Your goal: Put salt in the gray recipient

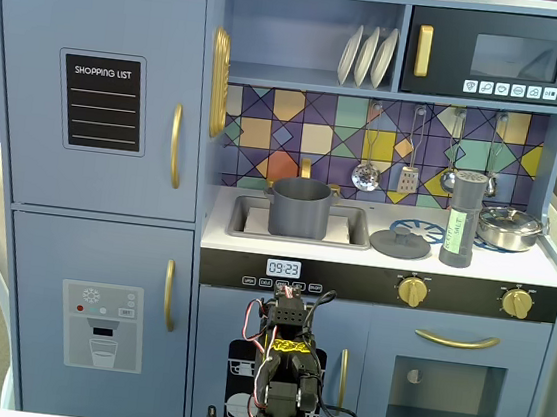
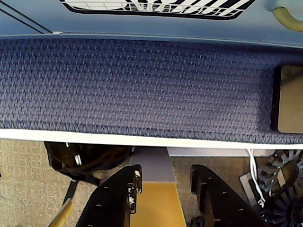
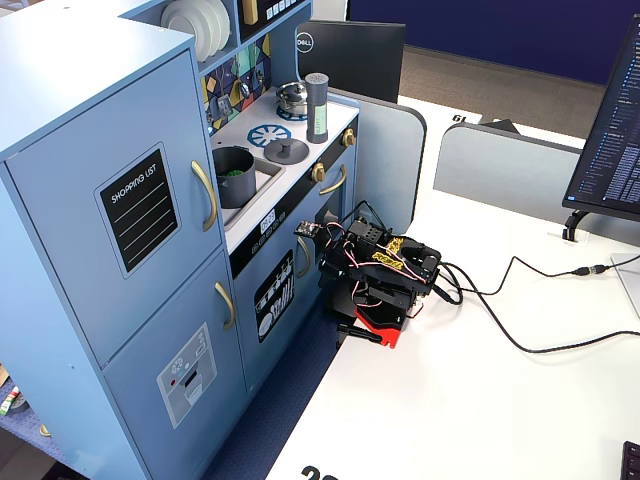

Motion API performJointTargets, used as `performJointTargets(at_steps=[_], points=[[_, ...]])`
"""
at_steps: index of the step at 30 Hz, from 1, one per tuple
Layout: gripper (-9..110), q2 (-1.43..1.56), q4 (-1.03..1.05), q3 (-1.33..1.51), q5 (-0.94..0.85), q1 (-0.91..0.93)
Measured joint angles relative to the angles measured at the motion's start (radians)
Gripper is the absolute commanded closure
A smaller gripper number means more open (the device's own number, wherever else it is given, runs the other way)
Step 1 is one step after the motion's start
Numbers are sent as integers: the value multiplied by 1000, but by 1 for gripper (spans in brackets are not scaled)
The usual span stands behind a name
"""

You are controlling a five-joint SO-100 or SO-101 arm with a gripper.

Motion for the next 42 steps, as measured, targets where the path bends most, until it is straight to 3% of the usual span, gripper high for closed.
performJointTargets(at_steps=[16, 27, 33, 42], points=[[101, 0, 0, -11, -6, -12], [101, -66, 6, -307, -193, 362], [101, -209, -249, -526, -135, 591], [101, -400, -724, -666, -127, 719]])
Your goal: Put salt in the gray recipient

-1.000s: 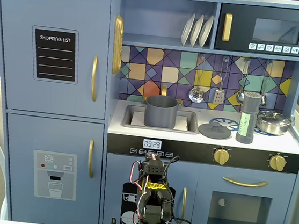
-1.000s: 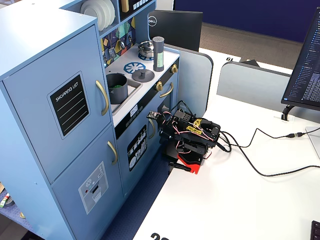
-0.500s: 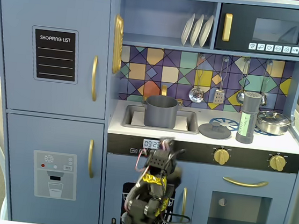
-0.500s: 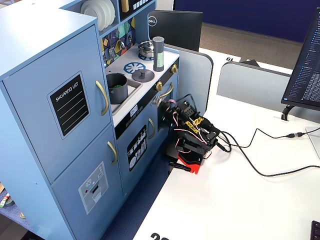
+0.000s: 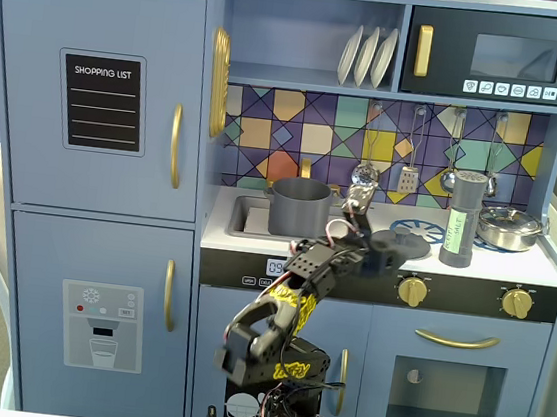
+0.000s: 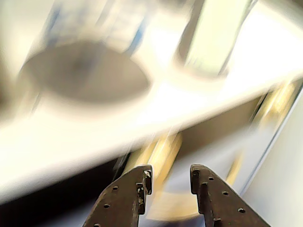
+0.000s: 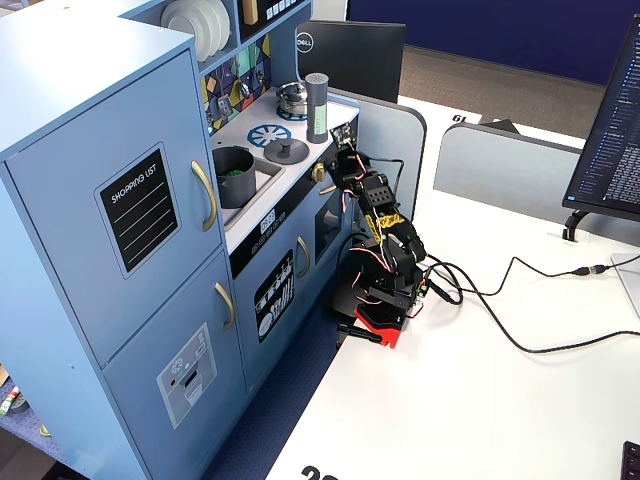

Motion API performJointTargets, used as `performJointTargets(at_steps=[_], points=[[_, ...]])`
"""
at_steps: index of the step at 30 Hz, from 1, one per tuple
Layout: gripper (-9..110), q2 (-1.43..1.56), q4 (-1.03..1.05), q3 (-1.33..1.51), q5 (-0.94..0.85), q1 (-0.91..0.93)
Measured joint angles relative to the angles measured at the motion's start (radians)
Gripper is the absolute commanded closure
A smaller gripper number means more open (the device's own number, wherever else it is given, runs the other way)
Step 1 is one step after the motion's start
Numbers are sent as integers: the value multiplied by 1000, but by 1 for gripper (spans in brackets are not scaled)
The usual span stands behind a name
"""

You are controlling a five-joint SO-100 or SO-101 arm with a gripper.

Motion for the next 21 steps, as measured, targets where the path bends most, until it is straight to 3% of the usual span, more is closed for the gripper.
performJointTargets(at_steps=[5, 12, 17, 21], points=[[101, -114, -305, 0, 14, 66], [101, -245, -482, -11, 34, 66], [66, -341, -529, -61, 94, 80], [50, -423, -591, -110, 160, 107]])
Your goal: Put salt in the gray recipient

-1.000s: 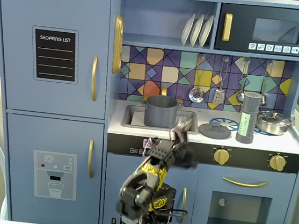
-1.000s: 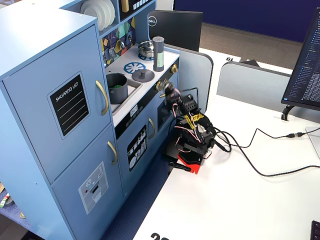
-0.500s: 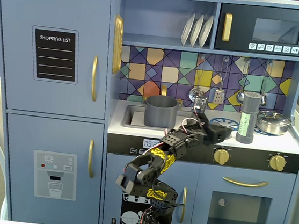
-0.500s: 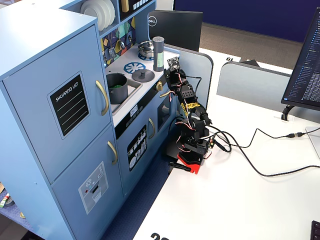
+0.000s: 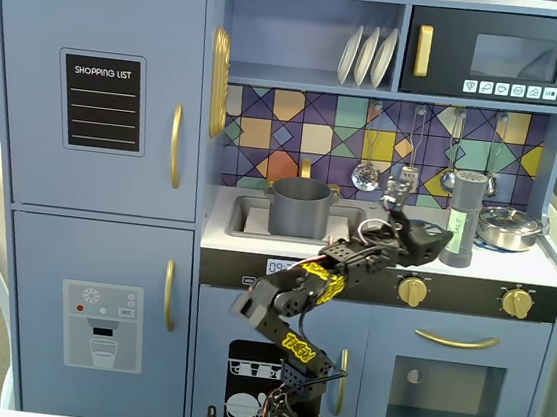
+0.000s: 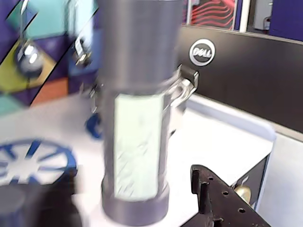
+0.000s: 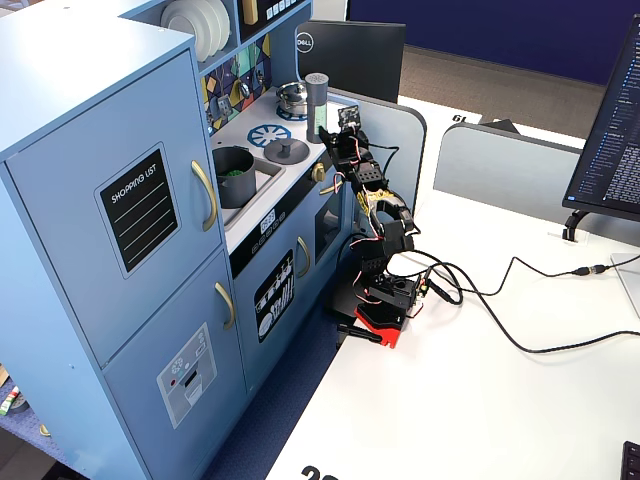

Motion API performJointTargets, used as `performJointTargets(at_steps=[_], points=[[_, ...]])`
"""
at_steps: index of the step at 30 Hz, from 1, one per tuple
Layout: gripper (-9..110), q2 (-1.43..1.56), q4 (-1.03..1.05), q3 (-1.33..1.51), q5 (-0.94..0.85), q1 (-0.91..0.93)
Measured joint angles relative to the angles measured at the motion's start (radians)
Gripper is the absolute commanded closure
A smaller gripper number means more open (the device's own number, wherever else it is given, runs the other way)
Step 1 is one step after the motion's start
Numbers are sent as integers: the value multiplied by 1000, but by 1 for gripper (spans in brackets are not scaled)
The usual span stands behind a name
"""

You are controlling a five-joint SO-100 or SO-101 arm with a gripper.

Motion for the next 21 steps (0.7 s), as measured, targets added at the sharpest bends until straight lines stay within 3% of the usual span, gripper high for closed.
performJointTargets(at_steps=[6, 21], points=[[45, -141, -35, -120, 43, 23], [53, -580, -71, -534, 37, -8]])
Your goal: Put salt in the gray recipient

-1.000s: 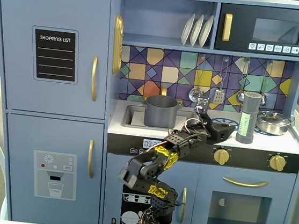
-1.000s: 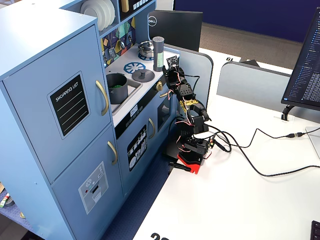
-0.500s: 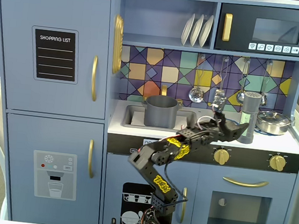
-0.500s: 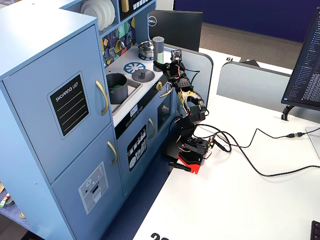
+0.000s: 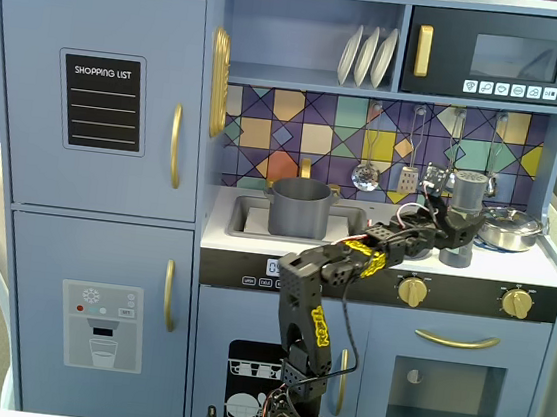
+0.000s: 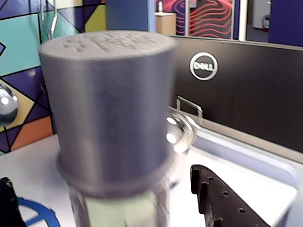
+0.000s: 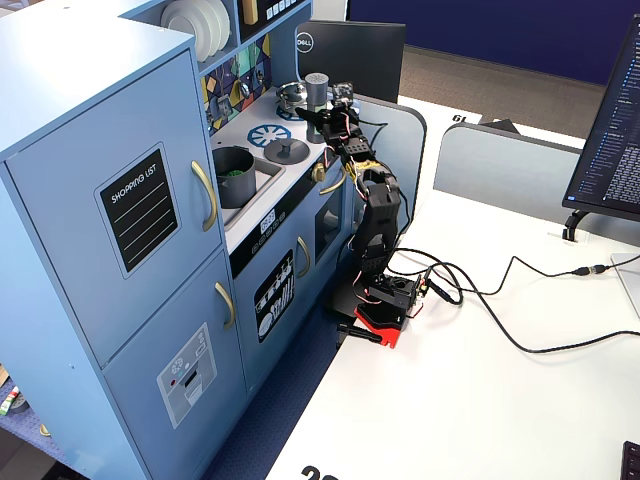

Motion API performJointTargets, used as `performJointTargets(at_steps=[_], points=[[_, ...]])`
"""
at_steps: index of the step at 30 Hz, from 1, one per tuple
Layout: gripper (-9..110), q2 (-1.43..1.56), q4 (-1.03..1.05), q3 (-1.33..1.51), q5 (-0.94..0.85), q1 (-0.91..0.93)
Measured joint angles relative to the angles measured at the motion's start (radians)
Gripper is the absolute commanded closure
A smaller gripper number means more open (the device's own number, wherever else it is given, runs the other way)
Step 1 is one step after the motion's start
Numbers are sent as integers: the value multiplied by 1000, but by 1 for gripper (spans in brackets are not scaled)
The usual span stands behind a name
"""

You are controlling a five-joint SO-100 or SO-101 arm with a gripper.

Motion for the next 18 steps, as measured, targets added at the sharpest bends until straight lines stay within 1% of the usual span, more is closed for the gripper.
performJointTargets(at_steps=[5, 9, 10, 11, 12, 13, 18], points=[[58, -123, 0, -126, -23, -20], [67, -172, 0, -167, -43, -17], [73, -175, 0, -172, -48, -17], [83, -178, 0, -175, -52, -18], [96, -178, 0, -176, -58, -20], [101, -178, 0, -176, -63, -21], [101, -175, 0, -178, -54, -26]])
